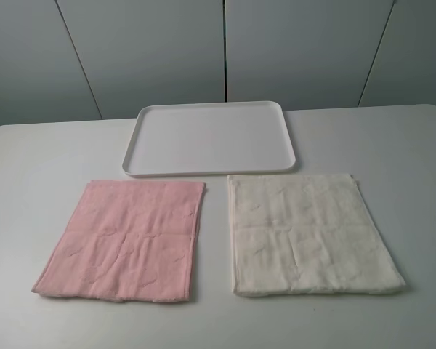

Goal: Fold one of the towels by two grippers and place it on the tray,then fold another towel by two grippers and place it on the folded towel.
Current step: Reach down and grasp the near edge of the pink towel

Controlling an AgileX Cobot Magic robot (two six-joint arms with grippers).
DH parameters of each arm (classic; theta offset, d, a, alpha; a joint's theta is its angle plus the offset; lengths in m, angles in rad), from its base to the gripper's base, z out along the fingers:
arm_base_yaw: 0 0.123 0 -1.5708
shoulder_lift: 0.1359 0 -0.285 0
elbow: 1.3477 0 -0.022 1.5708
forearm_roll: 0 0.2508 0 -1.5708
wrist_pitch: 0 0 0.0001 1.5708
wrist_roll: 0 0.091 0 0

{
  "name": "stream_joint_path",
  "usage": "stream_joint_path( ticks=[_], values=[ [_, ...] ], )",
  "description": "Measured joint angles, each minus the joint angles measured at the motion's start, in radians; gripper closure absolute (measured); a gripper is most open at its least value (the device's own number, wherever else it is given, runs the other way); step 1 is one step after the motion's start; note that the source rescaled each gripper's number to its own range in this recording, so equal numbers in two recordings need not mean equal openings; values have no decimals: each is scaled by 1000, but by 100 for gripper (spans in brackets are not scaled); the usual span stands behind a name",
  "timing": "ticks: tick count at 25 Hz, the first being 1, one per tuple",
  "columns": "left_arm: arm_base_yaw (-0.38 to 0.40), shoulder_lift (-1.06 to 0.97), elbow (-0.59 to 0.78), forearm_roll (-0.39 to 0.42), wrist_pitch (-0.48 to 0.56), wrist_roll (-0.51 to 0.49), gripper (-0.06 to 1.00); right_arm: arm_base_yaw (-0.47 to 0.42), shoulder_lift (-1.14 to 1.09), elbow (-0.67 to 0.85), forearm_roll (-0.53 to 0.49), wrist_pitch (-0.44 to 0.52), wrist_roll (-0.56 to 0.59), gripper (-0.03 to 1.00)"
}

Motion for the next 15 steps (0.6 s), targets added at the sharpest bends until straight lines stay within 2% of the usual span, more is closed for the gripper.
stream_joint_path(
  ticks=[15],
  values=[
    [0,0,0,-6,0,-6,-3,0,0,0,0,0,0,-3]
  ],
)
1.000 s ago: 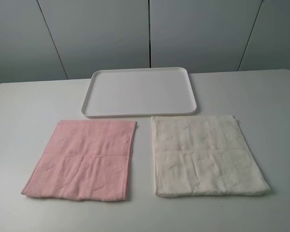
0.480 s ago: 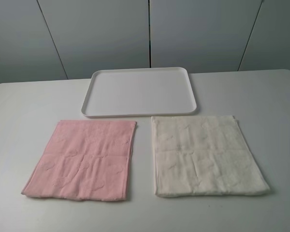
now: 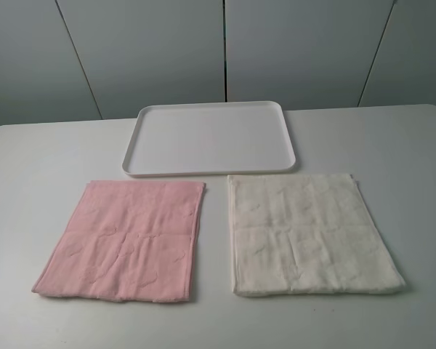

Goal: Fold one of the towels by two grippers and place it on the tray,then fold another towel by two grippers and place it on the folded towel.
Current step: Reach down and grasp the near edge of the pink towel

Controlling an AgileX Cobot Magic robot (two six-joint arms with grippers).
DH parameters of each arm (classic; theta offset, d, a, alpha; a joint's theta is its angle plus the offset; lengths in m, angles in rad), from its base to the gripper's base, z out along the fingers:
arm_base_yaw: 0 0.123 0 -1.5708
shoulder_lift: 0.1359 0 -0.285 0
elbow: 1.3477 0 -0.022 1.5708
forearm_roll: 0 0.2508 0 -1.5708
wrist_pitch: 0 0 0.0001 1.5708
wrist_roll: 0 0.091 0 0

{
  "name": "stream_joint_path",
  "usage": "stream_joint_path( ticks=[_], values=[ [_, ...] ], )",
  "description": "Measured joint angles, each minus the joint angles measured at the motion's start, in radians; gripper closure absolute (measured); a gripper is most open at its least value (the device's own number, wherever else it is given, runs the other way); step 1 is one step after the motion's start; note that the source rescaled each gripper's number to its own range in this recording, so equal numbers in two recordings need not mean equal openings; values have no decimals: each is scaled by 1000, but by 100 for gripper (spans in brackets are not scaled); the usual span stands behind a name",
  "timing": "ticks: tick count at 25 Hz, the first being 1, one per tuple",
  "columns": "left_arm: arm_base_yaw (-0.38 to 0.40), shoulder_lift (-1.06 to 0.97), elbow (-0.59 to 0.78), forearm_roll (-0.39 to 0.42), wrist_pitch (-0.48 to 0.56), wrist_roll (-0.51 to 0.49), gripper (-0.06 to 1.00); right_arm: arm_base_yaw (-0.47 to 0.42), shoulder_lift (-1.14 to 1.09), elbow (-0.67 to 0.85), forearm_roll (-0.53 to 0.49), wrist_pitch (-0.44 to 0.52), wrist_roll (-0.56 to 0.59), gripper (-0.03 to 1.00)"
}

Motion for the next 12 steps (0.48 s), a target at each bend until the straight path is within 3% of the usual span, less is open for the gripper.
stream_joint_path(
  ticks=[9,12],
  values=[
    [0,0,0,-6,0,4,-3,0,0,0,28,-7,13,-3],
    [0,1,0,-19,0,62,-3,0,0,0,30,-10,7,-3]
  ],
)
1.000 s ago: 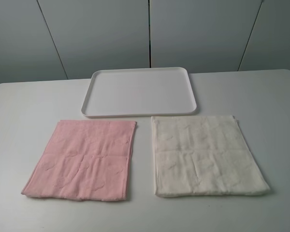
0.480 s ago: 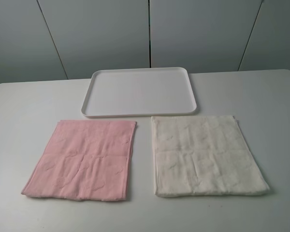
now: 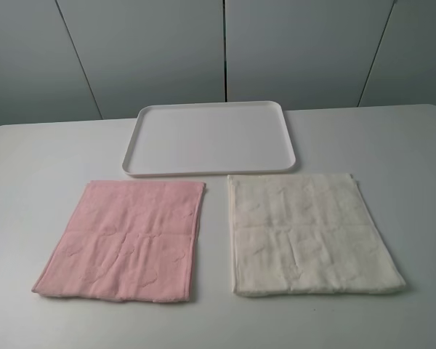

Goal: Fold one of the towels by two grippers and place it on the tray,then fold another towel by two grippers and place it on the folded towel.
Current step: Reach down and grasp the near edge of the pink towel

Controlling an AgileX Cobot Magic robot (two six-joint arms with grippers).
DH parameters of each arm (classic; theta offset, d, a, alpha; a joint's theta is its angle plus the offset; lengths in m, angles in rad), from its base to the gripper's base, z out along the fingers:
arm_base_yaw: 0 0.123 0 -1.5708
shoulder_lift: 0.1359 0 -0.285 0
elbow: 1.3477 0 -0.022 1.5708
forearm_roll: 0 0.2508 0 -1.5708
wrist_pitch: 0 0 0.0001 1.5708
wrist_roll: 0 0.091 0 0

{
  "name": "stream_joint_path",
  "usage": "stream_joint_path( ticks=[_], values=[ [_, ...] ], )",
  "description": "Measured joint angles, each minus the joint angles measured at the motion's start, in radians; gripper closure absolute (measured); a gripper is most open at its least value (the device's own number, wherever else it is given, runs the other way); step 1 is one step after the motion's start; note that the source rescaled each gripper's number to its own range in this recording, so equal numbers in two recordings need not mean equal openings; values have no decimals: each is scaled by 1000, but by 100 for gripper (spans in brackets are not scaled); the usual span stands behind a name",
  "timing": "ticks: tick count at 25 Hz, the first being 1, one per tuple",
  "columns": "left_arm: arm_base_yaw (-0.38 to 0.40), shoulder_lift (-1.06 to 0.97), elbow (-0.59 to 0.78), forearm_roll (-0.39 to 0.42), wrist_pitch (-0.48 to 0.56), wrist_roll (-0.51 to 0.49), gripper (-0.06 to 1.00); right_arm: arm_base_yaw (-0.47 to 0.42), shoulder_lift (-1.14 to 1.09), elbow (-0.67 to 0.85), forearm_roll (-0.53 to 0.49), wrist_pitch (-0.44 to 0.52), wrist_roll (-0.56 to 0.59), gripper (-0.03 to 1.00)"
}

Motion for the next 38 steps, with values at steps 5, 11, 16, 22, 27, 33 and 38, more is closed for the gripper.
stream_joint_path(
  ticks=[5,11,16,22,27,33,38],
  values=[
    [0,169,-32,-49,-51,150,-3,0,110,0,22,2,-19,-3],
    [0,527,-159,-126,-142,337,-3,16,463,-39,154,-67,-177,-3],
    [-35,826,-240,-274,-196,595,-3,19,716,-90,390,-129,-471,-3],
    [-217,1168,-299,-169,-249,802,-3,54,966,-213,411,-135,-663,-3],
    [-346,1405,-377,-13,-290,844,-3,224,1133,-299,331,-154,-727,-3],
    [-403,1652,-401,46,-256,850,-3,445,1310,-369,200,-193,-727,-3],
    [-420,1691,-395,92,-228,885,-3,602,1391,-371,73,-232,-695,-3]
  ],
)
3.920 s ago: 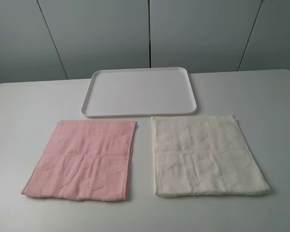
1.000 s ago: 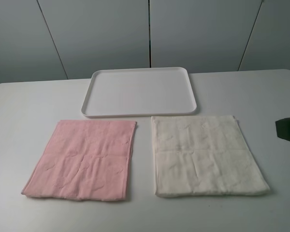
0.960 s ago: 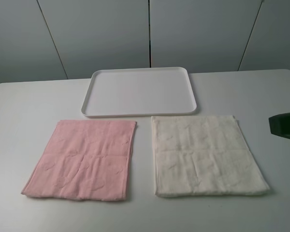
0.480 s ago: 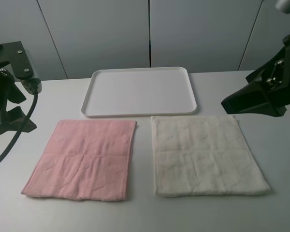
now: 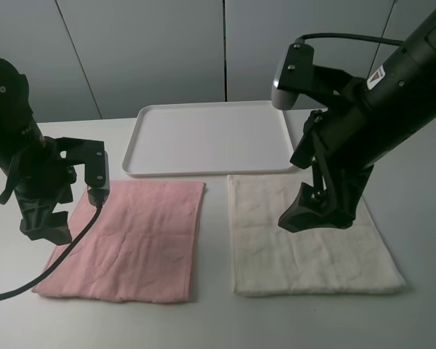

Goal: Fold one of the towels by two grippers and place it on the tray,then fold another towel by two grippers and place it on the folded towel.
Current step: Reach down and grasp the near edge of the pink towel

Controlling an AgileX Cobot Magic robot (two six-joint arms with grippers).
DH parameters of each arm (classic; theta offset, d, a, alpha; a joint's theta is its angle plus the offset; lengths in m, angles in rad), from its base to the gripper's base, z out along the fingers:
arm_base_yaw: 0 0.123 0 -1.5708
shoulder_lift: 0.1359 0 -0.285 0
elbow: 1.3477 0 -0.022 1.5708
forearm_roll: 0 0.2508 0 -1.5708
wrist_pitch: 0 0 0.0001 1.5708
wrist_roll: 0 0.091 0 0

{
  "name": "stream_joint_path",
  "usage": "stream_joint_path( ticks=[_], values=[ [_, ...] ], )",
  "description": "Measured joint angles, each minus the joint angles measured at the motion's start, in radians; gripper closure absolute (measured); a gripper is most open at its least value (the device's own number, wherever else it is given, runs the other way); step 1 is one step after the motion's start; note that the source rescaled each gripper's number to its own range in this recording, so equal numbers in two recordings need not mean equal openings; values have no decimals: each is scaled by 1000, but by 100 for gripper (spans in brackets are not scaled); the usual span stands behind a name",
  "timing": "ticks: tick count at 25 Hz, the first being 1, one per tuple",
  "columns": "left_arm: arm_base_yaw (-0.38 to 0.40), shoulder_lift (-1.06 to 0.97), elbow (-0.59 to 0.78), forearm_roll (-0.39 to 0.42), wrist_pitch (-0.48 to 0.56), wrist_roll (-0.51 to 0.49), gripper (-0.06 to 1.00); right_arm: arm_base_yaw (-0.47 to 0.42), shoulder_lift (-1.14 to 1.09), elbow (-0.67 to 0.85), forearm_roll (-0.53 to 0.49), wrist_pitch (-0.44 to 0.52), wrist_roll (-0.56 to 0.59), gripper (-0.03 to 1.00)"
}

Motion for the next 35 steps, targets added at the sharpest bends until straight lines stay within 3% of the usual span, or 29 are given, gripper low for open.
stream_joint_path(
  ticks=[5,12,17,24,35],
  values=[
    [0,0,138,39,-4,119,-3,104,77,-2,-57,-26,4,-3],
    [-1,-52,311,165,-56,149,-3,308,178,-2,-170,-91,71,-3],
    [-1,-86,355,147,-131,166,-3,417,261,-24,-258,-113,166,-3],
    [-5,-86,366,72,-226,210,-3,486,370,-178,-285,-79,251,-3],
    [-6,-54,385,91,-303,263,-3,527,468,-260,-326,-27,265,-3]
  ],
)
